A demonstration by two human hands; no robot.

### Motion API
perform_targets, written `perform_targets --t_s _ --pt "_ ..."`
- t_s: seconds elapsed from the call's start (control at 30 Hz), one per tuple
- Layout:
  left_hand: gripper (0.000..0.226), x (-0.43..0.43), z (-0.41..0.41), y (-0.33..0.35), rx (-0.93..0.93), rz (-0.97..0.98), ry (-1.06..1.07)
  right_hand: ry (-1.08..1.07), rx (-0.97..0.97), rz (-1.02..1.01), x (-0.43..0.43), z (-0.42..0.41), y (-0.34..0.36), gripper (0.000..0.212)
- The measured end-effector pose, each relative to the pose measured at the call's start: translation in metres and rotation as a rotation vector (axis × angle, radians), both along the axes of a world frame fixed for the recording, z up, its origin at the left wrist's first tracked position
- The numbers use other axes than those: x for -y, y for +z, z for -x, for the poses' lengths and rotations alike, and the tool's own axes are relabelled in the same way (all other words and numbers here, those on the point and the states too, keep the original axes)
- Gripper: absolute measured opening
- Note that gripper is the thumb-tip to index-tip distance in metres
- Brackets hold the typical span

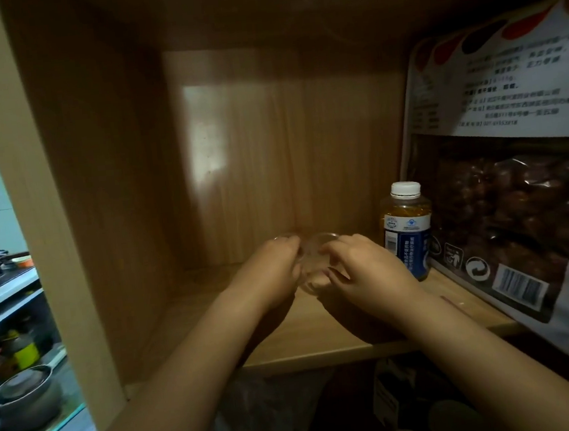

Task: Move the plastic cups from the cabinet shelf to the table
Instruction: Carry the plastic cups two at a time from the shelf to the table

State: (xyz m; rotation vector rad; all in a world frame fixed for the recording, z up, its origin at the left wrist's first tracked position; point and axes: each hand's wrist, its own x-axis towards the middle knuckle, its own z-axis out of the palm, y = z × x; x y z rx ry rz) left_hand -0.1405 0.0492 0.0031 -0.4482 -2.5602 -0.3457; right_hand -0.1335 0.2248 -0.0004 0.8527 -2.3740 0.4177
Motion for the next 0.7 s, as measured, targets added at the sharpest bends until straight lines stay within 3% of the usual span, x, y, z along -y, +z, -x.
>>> perform_targets --t_s 0.37,0.7 --pt "0.005 0.028 -0.088 0.011 -0.049 0.063 -0.046 0.027 -0.061 -0.019 0.016 -0.064 0.003 0.02" --pt "0.013 0.118 -0.227 0.015 -0.192 0.096 0.002 0.181 -0.164 0.026 0.107 -0.172 0.016 0.018"
